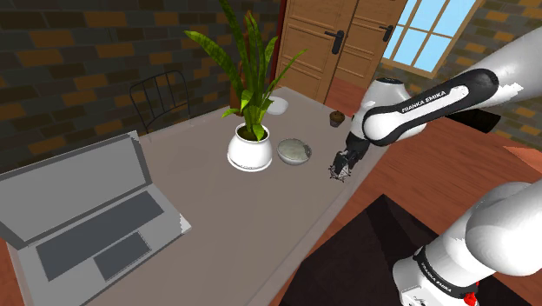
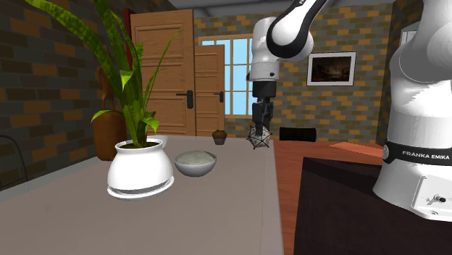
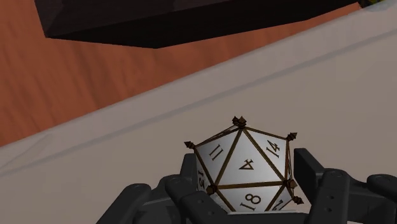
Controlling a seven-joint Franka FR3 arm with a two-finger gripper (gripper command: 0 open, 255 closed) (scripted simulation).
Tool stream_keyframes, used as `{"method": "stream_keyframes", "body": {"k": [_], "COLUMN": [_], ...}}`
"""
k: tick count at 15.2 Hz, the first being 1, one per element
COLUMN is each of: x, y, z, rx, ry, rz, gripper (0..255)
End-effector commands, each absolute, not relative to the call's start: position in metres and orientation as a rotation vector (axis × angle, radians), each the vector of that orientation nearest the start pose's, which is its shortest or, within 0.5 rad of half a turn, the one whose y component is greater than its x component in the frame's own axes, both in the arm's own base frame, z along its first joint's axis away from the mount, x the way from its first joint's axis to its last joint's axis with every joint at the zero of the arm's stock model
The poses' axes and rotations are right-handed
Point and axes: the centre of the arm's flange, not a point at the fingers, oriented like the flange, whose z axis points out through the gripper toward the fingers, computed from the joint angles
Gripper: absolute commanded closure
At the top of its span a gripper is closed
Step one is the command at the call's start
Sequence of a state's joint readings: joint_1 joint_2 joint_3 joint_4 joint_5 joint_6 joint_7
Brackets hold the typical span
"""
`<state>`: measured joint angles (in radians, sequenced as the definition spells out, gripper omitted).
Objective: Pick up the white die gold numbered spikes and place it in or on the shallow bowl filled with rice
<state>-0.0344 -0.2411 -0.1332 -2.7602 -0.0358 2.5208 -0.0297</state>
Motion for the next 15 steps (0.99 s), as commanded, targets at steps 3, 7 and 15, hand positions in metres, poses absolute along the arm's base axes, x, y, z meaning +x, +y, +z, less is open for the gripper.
{"method": "stream_keyframes", "body": {"k": [3,7,15], "x": [0.423,0.474,0.577], "y": [-0.071,-0.084,-0.109], "z": [0.292,0.293,0.296], "rx": [-3.126,-3.126,-3.126], "ry": [0.164,0.164,0.164], "rz": [-0.001,-0.001,-0.001], "gripper": [255,255,255]}}
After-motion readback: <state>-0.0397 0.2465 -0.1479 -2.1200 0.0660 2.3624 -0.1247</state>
